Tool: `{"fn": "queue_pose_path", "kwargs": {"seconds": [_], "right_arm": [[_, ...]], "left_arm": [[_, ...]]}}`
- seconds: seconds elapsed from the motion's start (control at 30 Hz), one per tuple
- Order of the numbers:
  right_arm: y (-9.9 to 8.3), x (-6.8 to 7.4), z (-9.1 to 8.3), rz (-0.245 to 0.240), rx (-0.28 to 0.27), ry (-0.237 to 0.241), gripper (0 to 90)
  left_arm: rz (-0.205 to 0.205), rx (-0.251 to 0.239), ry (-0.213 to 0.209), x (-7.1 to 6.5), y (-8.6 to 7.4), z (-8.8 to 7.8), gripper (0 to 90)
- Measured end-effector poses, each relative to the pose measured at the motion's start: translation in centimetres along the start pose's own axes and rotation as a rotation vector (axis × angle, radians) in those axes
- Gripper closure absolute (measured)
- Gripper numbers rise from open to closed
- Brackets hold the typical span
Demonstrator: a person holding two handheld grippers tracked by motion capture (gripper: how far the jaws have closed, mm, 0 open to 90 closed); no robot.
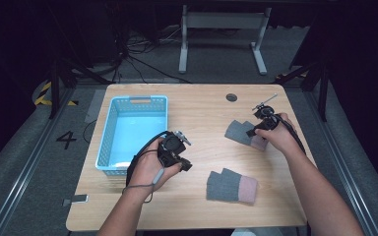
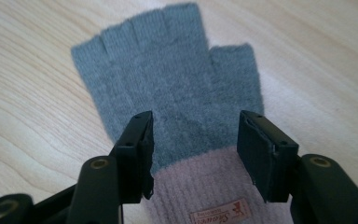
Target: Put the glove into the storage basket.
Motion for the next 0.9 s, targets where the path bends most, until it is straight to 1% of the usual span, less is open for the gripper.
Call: {"fn": "queue_pose_path", "kwargs": {"seconds": [0.07, 0.1, 0.13, 0.17, 0.27, 0.33, 0.43, 0.57, 0.63, 0.67, 0.73, 0.8, 0.9], "right_arm": [[-0.1, 0.0, 0.5, 0.001, 0.027, -0.012, 45.5], [-0.1, 0.0, 0.5, 0.001, 0.027, -0.012, 45.5], [-0.2, -0.1, 0.8, -0.005, 0.041, -0.014, 44.0], [-0.3, 0.0, 1.3, -0.013, 0.053, -0.005, 41.3], [-0.3, 0.1, 1.5, -0.017, 0.063, -0.012, 41.3], [-0.3, 0.1, 1.6, -0.015, 0.075, -0.012, 42.8], [-0.2, 0.1, 1.6, -0.017, 0.082, -0.005, 48.9], [-0.2, 0.2, 1.4, -0.025, 0.096, 0.010, 63.7], [-0.3, 0.4, 1.4, -0.016, 0.102, 0.019, 72.3], [-0.3, 0.5, 1.4, -0.020, 0.101, 0.022, 75.0], [-0.4, 0.6, 1.3, -0.016, 0.100, 0.023, 77.0], [-0.4, 0.7, 1.3, -0.018, 0.092, 0.014, 78.1], [-0.4, 0.9, 0.8, -0.033, 0.083, 0.008, 78.8]], "left_arm": [[-0.001, -0.001, 0.000, 0.0, 0.0, 0.0, 82.4], [-0.001, -0.001, 0.000, 0.0, 0.0, 0.0, 82.4], [-0.001, -0.001, 0.000, -0.1, 0.0, 0.0, 82.4], [0.000, 0.000, 0.000, -0.1, 0.0, 0.0, 82.4], [-0.001, 0.000, 0.001, -0.1, 0.0, 0.1, 82.4], [-0.001, 0.002, 0.000, -0.1, 0.0, 0.1, 82.4], [0.006, 0.004, -0.002, -0.2, 0.0, 0.0, 82.4], [0.001, 0.005, -0.003, -0.2, -0.1, 0.1, 82.4], [0.000, 0.004, -0.003, -0.2, 0.0, 0.1, 82.4], [-0.001, 0.003, -0.003, -0.2, 0.0, 0.1, 82.4], [-0.003, 0.003, -0.004, -0.2, 0.0, 0.1, 82.4], [0.000, 0.006, -0.006, -0.1, -0.1, 0.1, 82.4], [0.003, 0.005, -0.005, -0.1, 0.0, 0.1, 82.6]]}}
Point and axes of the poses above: each handheld gripper's, and its own axes: z roughly forward along the jaws, y roughly out of its top, x roughly to its left, the point moved 6 cm from there along z, roughly forward along the jaws, and after that the axes turned 12 degrees about y, right-handed, at the moved point
